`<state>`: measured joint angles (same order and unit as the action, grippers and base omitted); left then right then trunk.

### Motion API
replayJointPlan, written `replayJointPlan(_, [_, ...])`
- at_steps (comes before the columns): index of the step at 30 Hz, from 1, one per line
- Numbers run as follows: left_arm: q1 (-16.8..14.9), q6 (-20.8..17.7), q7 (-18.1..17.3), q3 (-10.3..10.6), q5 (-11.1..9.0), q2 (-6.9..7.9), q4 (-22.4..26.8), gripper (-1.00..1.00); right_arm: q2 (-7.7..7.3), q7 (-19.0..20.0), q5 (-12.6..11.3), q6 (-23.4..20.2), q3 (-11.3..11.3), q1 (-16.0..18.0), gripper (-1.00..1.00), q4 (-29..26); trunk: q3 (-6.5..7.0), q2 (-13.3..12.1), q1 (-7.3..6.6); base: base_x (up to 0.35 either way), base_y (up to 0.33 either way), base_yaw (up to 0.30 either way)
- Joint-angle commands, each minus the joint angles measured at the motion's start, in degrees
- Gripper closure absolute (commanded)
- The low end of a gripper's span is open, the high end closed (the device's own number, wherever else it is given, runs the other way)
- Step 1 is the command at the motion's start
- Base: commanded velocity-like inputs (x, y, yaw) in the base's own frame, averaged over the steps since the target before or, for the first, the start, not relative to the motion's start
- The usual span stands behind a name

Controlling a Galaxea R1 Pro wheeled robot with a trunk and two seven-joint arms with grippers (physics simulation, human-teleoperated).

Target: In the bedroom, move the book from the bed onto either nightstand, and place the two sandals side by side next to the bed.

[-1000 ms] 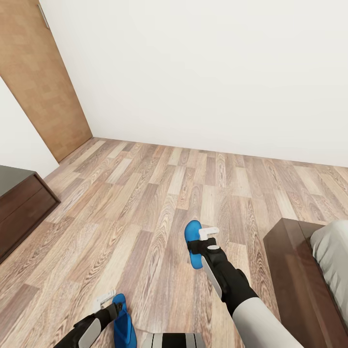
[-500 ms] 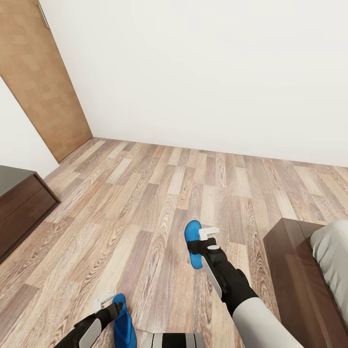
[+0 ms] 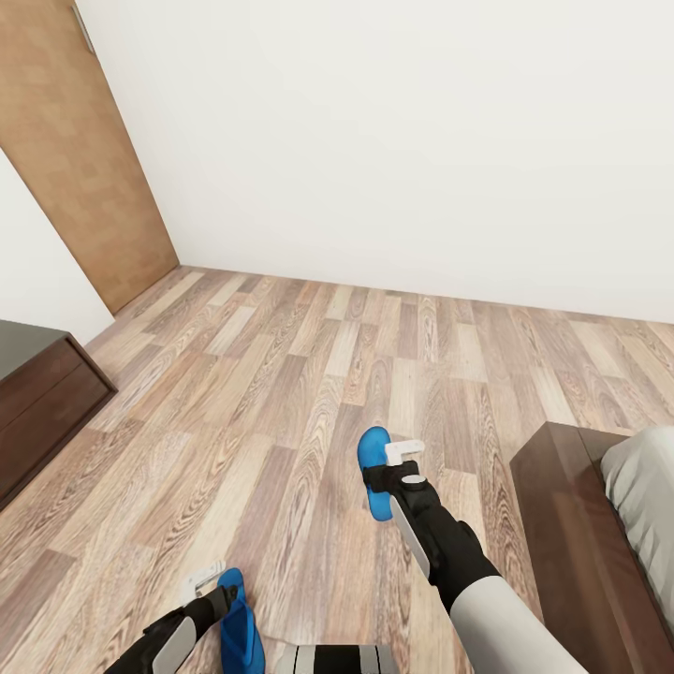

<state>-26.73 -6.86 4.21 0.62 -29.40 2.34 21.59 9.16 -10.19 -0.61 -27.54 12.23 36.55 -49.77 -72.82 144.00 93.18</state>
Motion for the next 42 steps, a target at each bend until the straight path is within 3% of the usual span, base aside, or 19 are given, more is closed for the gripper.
replayJointPlan(1, [0.0,-0.3,0.3,0.1,-0.4,0.02,0.2,-1.0,-0.02,-0.4,-0.1,-0.3,0.2,0.0,1.0,-0.1,-0.26,0.0,0.01,0.0,0.0,0.0])
replayJointPlan(5, [0.0,-0.3,0.3,0.1,-0.4,0.04,0.2,-1.0,-0.02,-0.4,-0.1,-0.3,0.1,0.0,1.0,-0.1,-1.15,0.1,0.12,0.0,0.0,0.0])
replayJointPlan(13, [0.0,-0.3,0.0,0.1,-0.4,0.17,0.2,-1.0,-0.02,-0.4,-0.1,-0.2,0.1,0.0,1.0,-0.2,-1.15,0.1,0.12,0.0,0.0,0.0])
replayJointPlan(18, [0.0,-0.3,-0.1,0.2,-0.4,0.25,0.6,-1.0,0.05,-0.4,0.0,-0.2,0.2,0.0,1.0,-0.7,-2.26,0.2,0.25,0.0,0.0,0.0])
replayJointPlan(27, [-0.1,-0.3,-0.2,0.2,-0.4,0.24,1.9,-1.0,0.06,-0.4,-0.1,-0.3,0.2,0.0,1.0,-2.4,-2.26,0.2,0.25,0.0,0.0,0.0])
replayJointPlan(42, [-0.2,0.0,-0.1,0.2,-0.4,0.23,2.6,-1.0,0.05,0.0,-0.1,-0.4,0.2,-0.2,1.0,-6.5,-5.14,0.3,0.58,0.0,0.0,0.0])
